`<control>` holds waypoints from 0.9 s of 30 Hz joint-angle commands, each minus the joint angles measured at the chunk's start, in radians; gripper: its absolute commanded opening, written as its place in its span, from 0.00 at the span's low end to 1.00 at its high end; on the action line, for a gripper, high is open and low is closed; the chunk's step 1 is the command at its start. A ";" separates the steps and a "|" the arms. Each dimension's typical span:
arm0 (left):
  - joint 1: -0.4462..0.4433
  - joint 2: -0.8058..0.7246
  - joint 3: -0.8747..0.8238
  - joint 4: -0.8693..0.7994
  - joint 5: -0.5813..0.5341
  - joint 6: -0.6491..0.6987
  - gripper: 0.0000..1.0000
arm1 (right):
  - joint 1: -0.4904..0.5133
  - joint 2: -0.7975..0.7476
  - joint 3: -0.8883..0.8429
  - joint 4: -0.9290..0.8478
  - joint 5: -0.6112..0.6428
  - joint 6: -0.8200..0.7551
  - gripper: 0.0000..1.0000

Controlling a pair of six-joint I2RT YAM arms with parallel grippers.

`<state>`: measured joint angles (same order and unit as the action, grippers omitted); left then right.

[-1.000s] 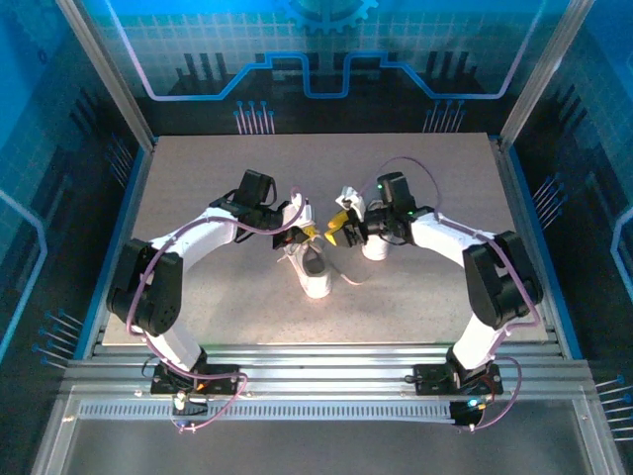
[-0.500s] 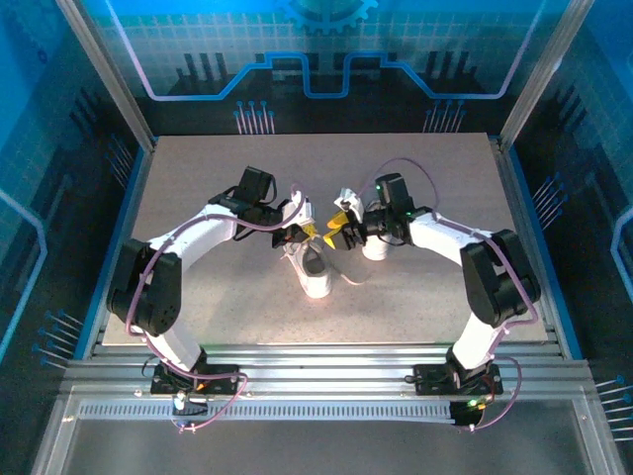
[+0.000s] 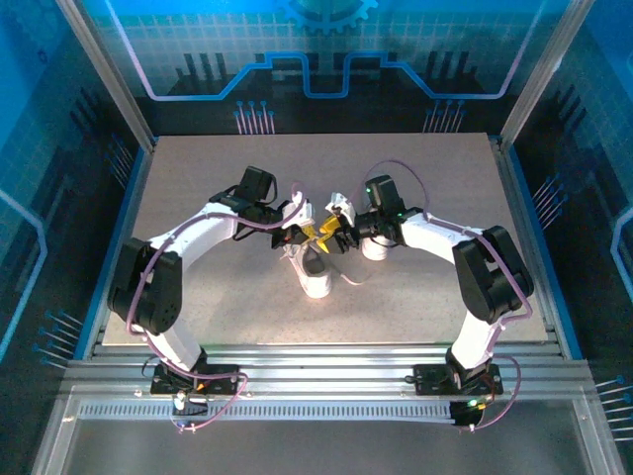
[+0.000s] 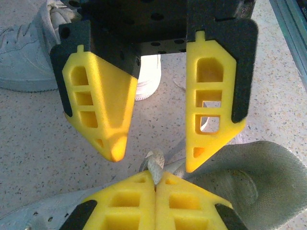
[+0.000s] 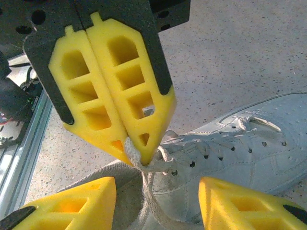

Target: Tie the shoes

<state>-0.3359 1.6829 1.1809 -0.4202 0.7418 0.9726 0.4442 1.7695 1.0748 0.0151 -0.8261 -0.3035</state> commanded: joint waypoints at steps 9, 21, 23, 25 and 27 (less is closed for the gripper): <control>-0.005 0.028 0.050 -0.070 0.046 0.055 0.00 | 0.016 0.015 0.091 -0.066 0.010 -0.104 0.45; 0.001 0.036 0.051 -0.084 0.038 0.067 0.00 | 0.034 0.078 0.183 -0.234 -0.021 -0.235 0.43; 0.006 0.036 0.051 -0.085 0.037 0.069 0.00 | 0.035 0.089 0.201 -0.260 -0.023 -0.251 0.43; 0.009 0.034 0.049 -0.087 0.035 0.071 0.00 | 0.037 0.100 0.217 -0.280 -0.026 -0.264 0.43; 0.012 0.032 0.048 -0.089 0.031 0.072 0.00 | 0.039 0.109 0.233 -0.294 -0.028 -0.273 0.43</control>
<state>-0.3298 1.7111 1.2049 -0.4942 0.7334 1.0065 0.4660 1.8484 1.2728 -0.2058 -0.8349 -0.5262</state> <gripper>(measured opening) 0.050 0.429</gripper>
